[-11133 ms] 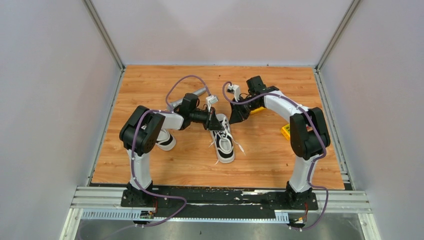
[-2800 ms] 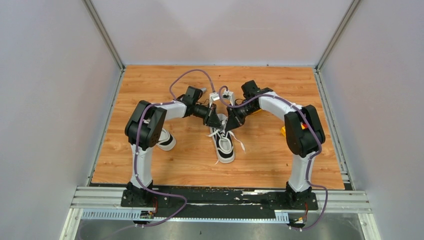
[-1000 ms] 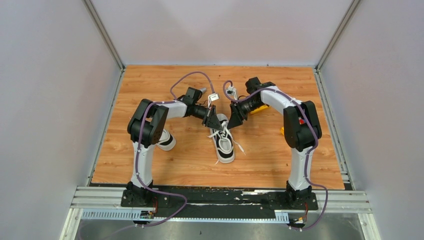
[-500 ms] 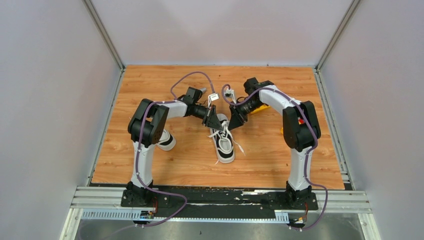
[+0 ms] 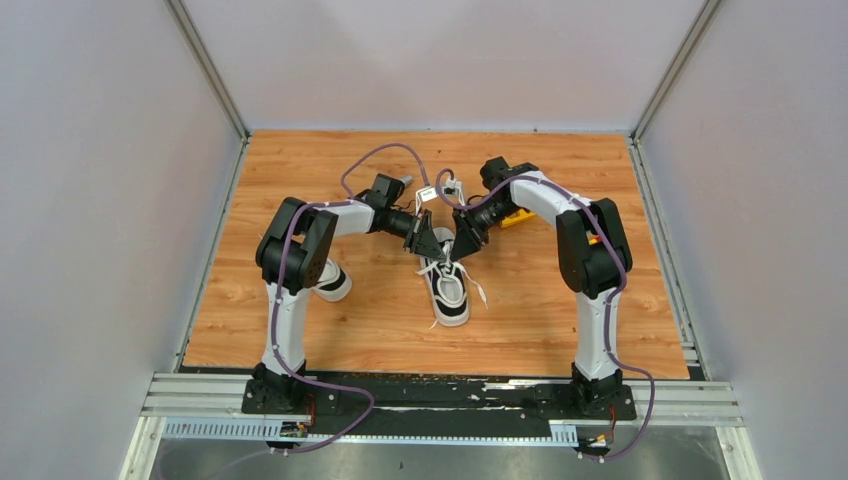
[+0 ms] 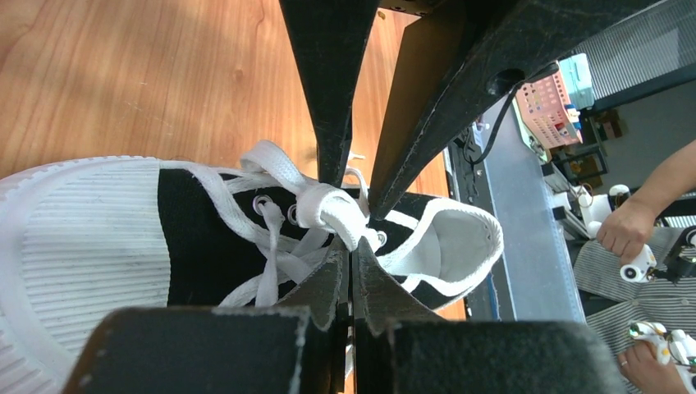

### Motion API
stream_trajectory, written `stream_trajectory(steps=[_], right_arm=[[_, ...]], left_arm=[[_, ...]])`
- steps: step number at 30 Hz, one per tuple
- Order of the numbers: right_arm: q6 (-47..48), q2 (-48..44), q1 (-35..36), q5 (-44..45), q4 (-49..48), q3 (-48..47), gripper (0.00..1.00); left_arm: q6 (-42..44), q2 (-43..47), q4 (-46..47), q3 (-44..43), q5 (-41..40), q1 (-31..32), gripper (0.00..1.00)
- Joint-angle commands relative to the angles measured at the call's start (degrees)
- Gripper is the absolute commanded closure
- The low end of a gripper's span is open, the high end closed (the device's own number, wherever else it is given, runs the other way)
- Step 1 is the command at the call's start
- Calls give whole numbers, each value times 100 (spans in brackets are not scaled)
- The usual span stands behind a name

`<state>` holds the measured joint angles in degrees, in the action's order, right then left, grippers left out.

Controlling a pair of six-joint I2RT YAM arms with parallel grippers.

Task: Tie the shoes
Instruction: Cross the shoelace with the shoelace.

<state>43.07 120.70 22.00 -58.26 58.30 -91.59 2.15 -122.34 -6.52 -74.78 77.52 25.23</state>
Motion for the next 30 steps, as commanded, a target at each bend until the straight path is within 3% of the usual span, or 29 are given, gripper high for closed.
stream_trajectory(steps=[1,14,30], right_arm=[[-70,6,59,-257,-294,-223,76],[-112,209,135,-176,-350,-240,76],[-813,163,450,97,-742,-238,84]], left_arm=[[199,-11,-169,-193,172,-1,100],[400,-55,-378,-248,197,8,100],[821,-17,-924,-334,-241,7,100]])
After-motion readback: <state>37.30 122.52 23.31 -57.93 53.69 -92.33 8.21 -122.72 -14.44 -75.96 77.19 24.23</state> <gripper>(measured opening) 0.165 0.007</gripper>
